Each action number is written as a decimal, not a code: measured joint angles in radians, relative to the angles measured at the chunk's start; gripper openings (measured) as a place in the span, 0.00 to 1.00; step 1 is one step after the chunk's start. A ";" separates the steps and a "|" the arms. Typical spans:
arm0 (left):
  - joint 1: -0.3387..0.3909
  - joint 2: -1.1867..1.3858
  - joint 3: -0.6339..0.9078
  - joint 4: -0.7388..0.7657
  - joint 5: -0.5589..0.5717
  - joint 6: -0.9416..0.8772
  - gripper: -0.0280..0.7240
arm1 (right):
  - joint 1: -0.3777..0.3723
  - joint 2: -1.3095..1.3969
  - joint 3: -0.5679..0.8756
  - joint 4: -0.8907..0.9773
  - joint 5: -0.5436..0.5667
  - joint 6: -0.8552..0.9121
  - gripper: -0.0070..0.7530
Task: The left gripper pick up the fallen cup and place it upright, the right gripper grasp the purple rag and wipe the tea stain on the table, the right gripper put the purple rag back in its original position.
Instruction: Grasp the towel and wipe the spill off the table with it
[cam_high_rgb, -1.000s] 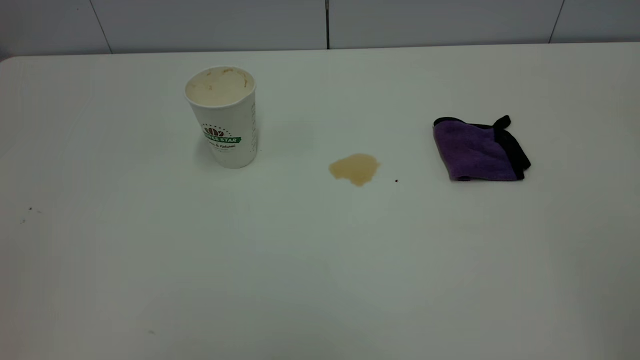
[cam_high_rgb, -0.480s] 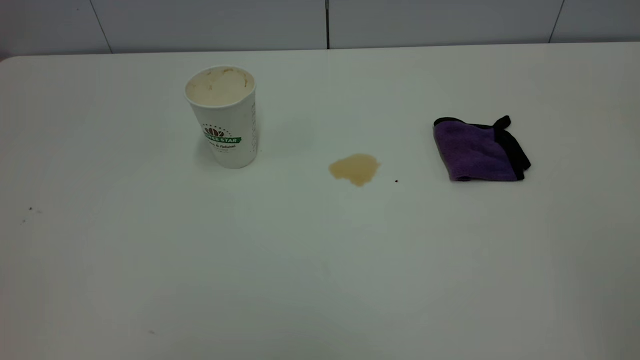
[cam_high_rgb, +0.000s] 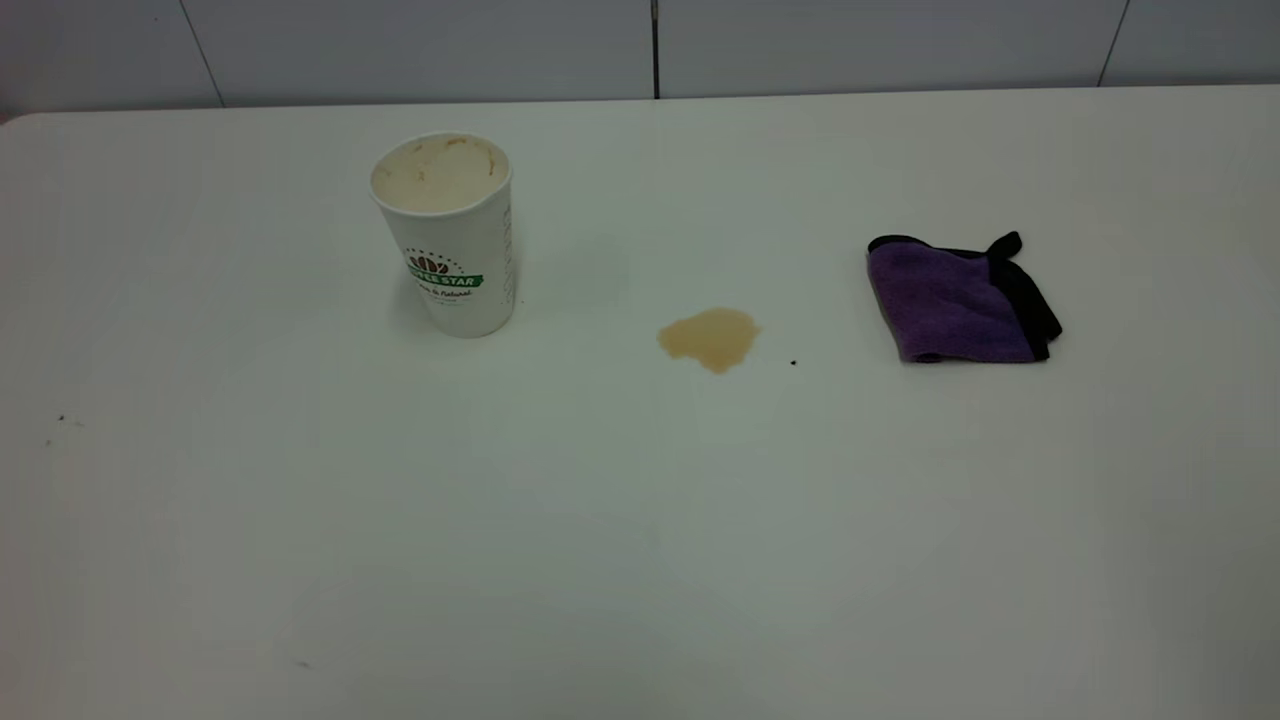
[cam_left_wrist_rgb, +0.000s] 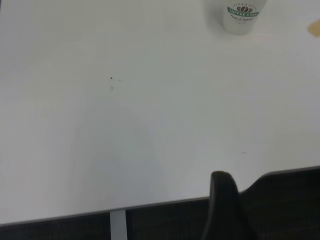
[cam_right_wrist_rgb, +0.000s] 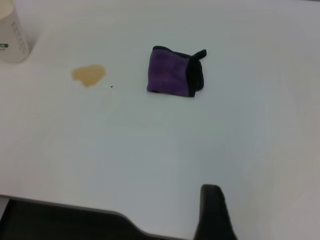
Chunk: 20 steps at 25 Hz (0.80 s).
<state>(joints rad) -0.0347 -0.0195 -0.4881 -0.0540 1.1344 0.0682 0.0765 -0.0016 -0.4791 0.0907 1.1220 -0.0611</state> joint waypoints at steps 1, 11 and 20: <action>0.000 0.000 0.000 0.000 0.000 0.000 0.69 | 0.000 0.020 0.000 0.002 -0.002 0.000 0.75; 0.000 0.000 0.000 0.000 0.000 -0.001 0.69 | 0.000 0.506 -0.016 0.120 -0.312 -0.173 0.75; 0.000 0.000 0.000 0.000 0.000 -0.001 0.69 | 0.000 1.187 -0.160 0.435 -0.581 -0.595 0.75</action>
<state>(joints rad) -0.0347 -0.0195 -0.4881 -0.0540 1.1344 0.0670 0.0765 1.1849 -0.6394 0.5252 0.5414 -0.6565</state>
